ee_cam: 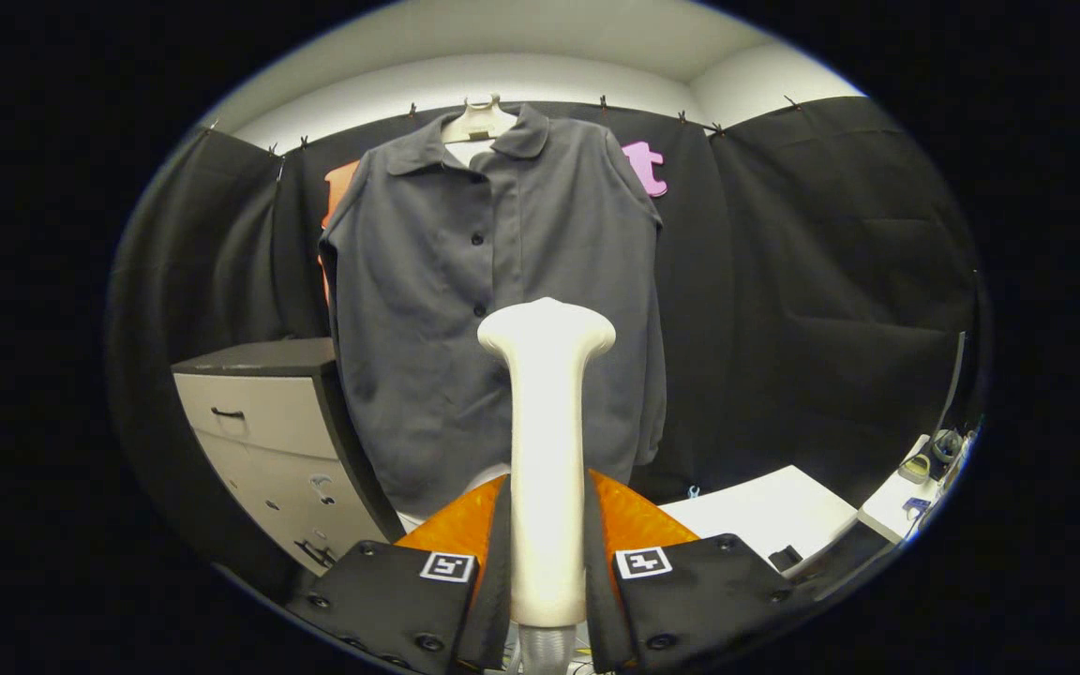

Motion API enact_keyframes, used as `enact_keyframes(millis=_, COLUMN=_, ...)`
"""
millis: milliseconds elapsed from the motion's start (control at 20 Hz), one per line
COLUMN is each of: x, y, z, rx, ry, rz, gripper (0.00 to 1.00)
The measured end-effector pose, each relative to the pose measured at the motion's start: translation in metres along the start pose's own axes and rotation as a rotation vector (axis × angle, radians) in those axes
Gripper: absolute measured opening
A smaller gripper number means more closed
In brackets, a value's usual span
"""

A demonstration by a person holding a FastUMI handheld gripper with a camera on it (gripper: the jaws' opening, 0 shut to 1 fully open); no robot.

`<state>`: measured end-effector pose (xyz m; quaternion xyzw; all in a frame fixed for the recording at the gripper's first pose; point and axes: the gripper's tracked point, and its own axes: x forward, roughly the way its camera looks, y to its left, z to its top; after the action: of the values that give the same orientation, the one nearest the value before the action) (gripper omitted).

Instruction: Iron the clothes twice with a garment steamer, once on the left side and once on the right side.

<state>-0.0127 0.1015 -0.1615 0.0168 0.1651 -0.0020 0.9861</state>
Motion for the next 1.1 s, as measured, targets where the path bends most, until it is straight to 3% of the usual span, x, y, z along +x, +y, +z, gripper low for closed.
enact_keyframes(millis=500, x=-0.020, y=0.005, z=0.101, rx=0.023, ry=-0.198, rz=-0.004, gripper=0.41)
enact_keyframes(millis=1100, x=-0.024, y=0.017, z=0.125, rx=0.062, ry=-0.242, rz=0.041, gripper=0.41)
